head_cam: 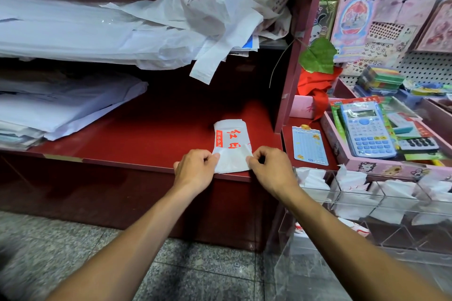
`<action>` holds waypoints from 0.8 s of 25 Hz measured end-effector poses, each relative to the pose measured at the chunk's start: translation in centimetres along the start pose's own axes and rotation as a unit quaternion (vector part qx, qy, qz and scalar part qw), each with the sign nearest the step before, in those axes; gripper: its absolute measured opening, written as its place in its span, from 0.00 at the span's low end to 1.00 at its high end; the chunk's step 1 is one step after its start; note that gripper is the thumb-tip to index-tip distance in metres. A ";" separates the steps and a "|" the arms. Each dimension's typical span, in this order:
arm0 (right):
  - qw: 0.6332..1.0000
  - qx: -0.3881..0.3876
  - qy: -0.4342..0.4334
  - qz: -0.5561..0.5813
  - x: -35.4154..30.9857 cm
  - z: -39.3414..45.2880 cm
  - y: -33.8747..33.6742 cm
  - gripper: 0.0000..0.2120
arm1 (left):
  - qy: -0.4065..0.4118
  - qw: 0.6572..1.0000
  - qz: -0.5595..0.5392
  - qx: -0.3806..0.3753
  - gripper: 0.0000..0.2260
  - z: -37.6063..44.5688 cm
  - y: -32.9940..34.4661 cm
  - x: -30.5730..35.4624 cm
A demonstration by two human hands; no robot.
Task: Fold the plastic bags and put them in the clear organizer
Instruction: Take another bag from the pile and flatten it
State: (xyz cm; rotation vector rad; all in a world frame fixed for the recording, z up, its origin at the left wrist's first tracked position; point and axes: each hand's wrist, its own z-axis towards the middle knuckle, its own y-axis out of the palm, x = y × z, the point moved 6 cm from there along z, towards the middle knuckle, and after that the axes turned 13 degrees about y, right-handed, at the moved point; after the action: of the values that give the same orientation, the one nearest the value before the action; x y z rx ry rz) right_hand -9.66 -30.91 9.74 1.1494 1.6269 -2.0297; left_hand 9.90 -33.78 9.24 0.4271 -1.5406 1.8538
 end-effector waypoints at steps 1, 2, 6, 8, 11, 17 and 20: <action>1.000 0.010 0.007 -0.008 0.0 -0.1 -0.2 0.06 | -0.003 1.000 -0.001 0.008 0.16 0.2 -0.1 0.0; 1.000 0.010 0.009 -0.013 -0.1 -0.2 -0.3 0.04 | -0.005 1.000 -0.003 0.018 0.13 0.4 -0.1 0.0; 0.991 0.016 -0.082 -0.108 -1.0 -0.6 -0.3 0.08 | 0.051 0.996 0.041 0.053 0.14 0.4 0.0 0.3; 0.980 0.010 -0.126 -0.151 -1.1 -0.7 0.0 0.10 | 0.143 0.988 0.054 0.028 0.21 0.3 0.4 0.5; 0.957 -0.038 -0.179 -0.227 -0.9 -0.5 0.4 0.15 | 0.226 0.964 0.113 -0.081 0.32 -0.2 1.4 0.3; 0.913 -0.100 -0.226 -0.324 -0.4 -0.3 0.4 0.28 | 0.241 0.969 0.046 -0.037 0.18 -0.4 0.7 -0.4; 0.953 -0.123 -0.197 -0.197 0.0 0.1 -0.1 0.15 | 0.220 0.973 -0.056 -0.025 0.09 -0.6 0.0 -0.6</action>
State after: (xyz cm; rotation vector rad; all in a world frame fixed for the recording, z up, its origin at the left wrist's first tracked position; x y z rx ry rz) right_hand -9.73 -30.98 9.81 0.3197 1.9253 -2.0277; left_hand 10.40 -33.42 8.71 0.0666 -1.2295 1.6790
